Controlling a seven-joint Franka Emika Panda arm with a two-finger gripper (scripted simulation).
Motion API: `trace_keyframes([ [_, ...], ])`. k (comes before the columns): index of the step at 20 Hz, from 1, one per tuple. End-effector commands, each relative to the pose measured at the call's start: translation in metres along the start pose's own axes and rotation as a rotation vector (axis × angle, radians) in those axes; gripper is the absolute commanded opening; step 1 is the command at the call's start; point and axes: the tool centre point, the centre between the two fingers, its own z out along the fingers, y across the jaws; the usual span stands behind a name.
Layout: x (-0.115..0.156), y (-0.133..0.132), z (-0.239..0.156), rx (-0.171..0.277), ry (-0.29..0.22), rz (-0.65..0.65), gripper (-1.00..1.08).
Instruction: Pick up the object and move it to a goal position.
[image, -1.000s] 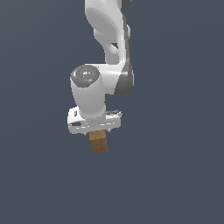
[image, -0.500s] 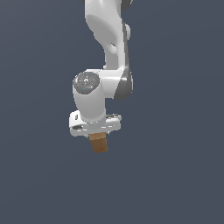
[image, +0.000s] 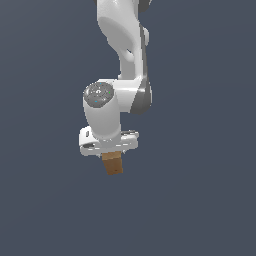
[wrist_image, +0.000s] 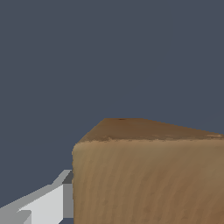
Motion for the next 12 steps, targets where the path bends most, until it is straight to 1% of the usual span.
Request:
trace_keyframes([
  [1,0.0,0.0,-0.001,0.0,0.0,0.0,-1.0],
  [7,-0.008,-0.006,-0.007,0.0,0.0,0.0,-1.0],
  [12,-0.022,-0.016,-0.018,0.0,0.0,0.0,-1.0],
])
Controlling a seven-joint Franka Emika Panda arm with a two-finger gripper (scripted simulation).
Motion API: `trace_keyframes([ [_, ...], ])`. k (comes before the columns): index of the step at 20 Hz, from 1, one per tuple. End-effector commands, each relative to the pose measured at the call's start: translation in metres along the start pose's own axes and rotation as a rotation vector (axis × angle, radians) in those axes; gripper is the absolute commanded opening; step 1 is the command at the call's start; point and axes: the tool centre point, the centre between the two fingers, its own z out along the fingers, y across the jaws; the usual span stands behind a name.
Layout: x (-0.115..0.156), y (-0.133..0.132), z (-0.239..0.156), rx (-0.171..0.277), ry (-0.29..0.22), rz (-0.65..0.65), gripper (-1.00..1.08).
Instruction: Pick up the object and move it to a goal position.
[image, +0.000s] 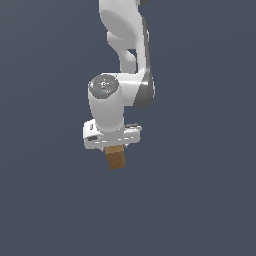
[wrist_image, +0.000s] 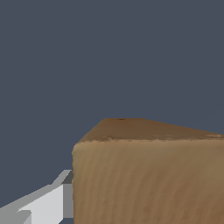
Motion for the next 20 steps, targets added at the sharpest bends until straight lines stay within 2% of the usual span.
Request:
trace_keyframes([
  [1,-0.006,-0.006,-0.012,-0.003,0.011,0.0,-1.0],
  [20,-0.105,-0.082,-0.094,-0.004,0.012,-0.001,-1.0],
])
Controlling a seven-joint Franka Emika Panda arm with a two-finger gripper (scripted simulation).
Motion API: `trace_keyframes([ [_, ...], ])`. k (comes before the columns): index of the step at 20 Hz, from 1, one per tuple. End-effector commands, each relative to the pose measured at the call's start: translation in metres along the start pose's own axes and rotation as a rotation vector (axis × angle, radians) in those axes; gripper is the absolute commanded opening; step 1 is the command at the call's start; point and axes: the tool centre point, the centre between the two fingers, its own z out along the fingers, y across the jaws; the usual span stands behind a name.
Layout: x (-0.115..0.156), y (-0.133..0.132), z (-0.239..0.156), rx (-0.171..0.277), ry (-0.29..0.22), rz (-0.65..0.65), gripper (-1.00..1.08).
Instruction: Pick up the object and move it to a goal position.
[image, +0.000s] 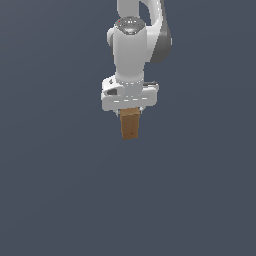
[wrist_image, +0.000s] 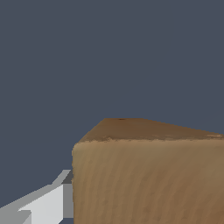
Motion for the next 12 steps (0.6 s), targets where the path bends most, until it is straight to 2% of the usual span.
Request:
trace_keyframes([
  [1,-0.009,-0.008,-0.013,-0.002,0.009,0.0,-1.0],
  [12,-0.027,-0.023,-0.031,-0.002,0.009,0.001,-1.0],
])
